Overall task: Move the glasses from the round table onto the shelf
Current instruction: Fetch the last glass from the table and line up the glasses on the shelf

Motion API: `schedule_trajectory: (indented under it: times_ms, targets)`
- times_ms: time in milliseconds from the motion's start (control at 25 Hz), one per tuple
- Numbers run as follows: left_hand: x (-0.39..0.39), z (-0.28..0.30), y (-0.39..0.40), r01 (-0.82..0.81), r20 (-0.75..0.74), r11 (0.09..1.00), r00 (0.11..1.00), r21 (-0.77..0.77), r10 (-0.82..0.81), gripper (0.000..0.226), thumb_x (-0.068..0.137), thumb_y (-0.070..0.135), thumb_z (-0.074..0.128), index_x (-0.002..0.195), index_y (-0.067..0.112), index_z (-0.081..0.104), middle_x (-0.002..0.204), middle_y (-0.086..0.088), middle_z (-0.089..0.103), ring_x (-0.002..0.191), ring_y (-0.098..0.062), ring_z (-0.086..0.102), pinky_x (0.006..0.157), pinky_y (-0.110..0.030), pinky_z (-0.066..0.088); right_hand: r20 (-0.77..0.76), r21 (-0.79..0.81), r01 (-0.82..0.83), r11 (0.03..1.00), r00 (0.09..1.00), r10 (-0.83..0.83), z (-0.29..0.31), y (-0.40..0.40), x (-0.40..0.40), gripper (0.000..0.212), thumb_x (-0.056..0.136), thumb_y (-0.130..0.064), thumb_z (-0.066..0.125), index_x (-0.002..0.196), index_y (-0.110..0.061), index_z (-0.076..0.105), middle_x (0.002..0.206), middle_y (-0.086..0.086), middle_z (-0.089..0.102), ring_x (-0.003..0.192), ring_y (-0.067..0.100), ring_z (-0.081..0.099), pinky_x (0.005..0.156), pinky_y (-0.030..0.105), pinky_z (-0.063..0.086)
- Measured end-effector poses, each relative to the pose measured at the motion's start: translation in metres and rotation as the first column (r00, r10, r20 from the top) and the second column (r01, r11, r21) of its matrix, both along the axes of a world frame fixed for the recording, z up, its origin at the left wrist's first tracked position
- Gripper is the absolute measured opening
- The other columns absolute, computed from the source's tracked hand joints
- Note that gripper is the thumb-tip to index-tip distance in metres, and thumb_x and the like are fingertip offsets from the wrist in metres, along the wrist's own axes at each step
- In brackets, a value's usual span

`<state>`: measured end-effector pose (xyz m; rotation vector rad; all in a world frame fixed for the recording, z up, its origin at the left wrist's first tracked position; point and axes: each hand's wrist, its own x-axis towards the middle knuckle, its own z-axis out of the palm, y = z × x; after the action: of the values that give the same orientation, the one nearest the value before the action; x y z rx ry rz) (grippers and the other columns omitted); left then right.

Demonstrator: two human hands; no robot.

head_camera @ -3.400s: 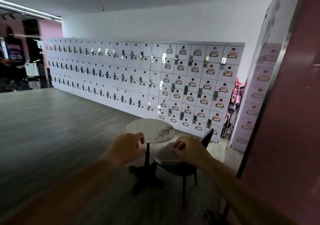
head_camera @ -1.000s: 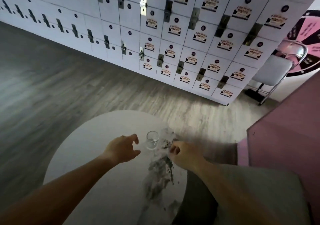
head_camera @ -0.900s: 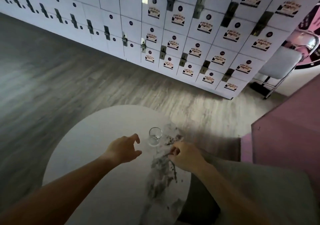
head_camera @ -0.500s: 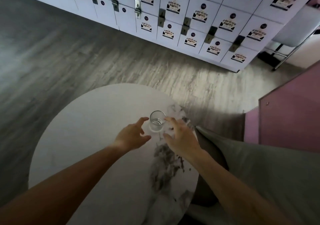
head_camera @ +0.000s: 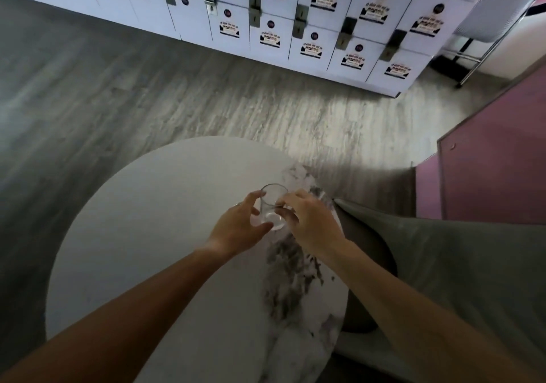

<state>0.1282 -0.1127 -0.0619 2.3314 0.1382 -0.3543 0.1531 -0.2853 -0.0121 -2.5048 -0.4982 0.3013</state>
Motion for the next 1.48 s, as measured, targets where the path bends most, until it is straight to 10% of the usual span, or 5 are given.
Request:
schedule_trajectory:
  times_ms: [600,720,880,1080,1480]
  targets:
    - [0.005,0.178,-0.232,0.571,0.361,0.752,0.812,-0.328,-0.459,0.065,0.066,0.033,0.090,0.121,0.042,0.057,0.102,0.016,0.071,0.094,0.006,0.066,0.078,-0.016,0.052,0.294,0.071,0.548,0.833,0.787,-0.543,0.187,-0.214,-0.120,0.015,0.095,-0.026,0.062,0.108,-0.023,0.069,0.103,0.003,0.063,0.091,0.019,0.061,0.077,0.032,0.049]
    - [-0.046,0.205,-0.299,0.722,0.412,0.596,0.691,-0.351,-0.594,0.066,0.063,0.026,0.092,0.117,0.041,0.058,0.097,0.022,0.072,0.091,0.011,0.066,0.070,-0.008,0.051,0.322,0.095,0.686,0.722,0.665,-0.674,0.214,-0.265,-0.200,0.010,0.095,-0.030,0.062,0.101,-0.024,0.068,0.096,-0.005,0.058,0.086,0.013,0.059,0.074,0.019,0.045]
    - [-0.141,0.231,-0.372,0.848,0.424,0.405,0.524,-0.342,-0.739,0.073,0.062,0.036,0.092,0.127,0.035,0.056,0.111,0.006,0.069,0.097,-0.006,0.069,0.083,-0.039,0.059,0.351,0.120,0.828,0.548,0.481,-0.803,0.240,-0.302,-0.331,0.014,0.096,-0.034,0.055,0.101,-0.026,0.065,0.094,-0.010,0.054,0.085,0.014,0.059,0.079,0.037,0.051]
    - [-0.294,0.263,-0.410,0.961,0.495,0.163,0.255,-0.222,-0.830,0.074,0.055,0.058,0.087,0.117,0.059,0.048,0.103,0.034,0.062,0.090,0.012,0.061,0.080,-0.021,0.053,0.406,0.084,0.943,0.322,0.263,-0.875,0.270,-0.291,-0.510,0.009,0.098,-0.035,0.052,0.102,-0.033,0.060,0.096,-0.011,0.060,0.082,0.007,0.059,0.076,0.032,0.054]
    - [-0.595,0.335,-0.417,0.911,0.556,-0.395,-0.267,-0.122,-0.787,0.074,0.063,0.047,0.088,0.124,0.050,0.048,0.111,0.007,0.071,0.074,-0.008,0.074,0.071,-0.033,0.062,0.486,0.137,0.974,-0.179,-0.223,-0.845,0.331,-0.196,-0.820,0.016,0.096,-0.039,0.056,0.105,-0.030,0.064,0.104,-0.006,0.063,0.087,0.014,0.063,0.077,0.035,0.053]
